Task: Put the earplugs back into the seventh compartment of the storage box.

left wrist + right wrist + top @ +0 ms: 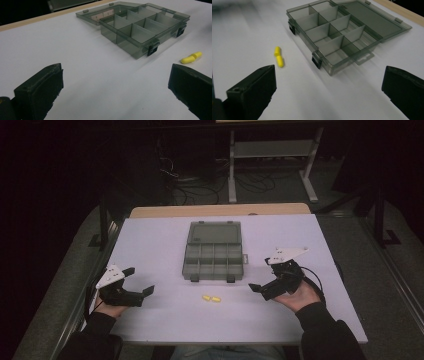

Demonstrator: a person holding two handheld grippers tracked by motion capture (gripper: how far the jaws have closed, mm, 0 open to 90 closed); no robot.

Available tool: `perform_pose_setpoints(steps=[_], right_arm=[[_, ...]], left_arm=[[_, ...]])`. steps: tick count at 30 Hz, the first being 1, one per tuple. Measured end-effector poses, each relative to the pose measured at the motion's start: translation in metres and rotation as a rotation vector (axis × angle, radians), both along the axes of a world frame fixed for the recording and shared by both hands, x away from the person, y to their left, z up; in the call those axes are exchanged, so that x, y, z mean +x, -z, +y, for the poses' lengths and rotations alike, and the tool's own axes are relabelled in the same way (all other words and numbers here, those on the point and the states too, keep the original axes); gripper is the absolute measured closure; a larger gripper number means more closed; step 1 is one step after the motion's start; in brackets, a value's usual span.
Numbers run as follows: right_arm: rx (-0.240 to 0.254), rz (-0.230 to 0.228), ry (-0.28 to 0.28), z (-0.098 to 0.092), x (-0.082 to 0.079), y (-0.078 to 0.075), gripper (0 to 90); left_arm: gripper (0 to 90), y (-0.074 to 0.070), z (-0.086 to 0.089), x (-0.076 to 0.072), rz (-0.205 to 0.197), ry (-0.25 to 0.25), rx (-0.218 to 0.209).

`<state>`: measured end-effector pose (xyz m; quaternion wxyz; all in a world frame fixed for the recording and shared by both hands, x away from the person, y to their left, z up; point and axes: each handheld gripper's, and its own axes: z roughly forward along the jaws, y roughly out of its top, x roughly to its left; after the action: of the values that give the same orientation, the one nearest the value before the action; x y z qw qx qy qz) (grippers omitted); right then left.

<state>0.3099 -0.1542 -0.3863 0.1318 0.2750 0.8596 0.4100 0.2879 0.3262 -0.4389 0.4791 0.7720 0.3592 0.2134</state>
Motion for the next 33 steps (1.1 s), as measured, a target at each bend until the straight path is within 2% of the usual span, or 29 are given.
perform_pose_setpoints(steps=[4, 10, 20, 33], right_arm=[[-0.001, 0.006, -0.027, 0.010, 0.002, -0.002, 0.0], [-0.038, 0.023, -0.063, 0.026, 0.004, -0.001, 0.0], [-0.099, 0.068, -0.115, 0.048, 0.009, 0.008, 0.0], [-0.137, 0.088, -0.172, 0.070, 0.010, 0.018, 0.0]], left_arm=[[0.0, 0.000, 0.000, 0.000, 0.000, 0.003, 0.000], [0.0, 0.000, 0.000, 0.000, 0.000, 0.004, 0.000], [0.0, 0.001, -0.001, 0.000, 0.003, 0.010, 0.000], [0.0, 0.001, -0.001, 0.000, 0.008, 0.018, 0.002]])
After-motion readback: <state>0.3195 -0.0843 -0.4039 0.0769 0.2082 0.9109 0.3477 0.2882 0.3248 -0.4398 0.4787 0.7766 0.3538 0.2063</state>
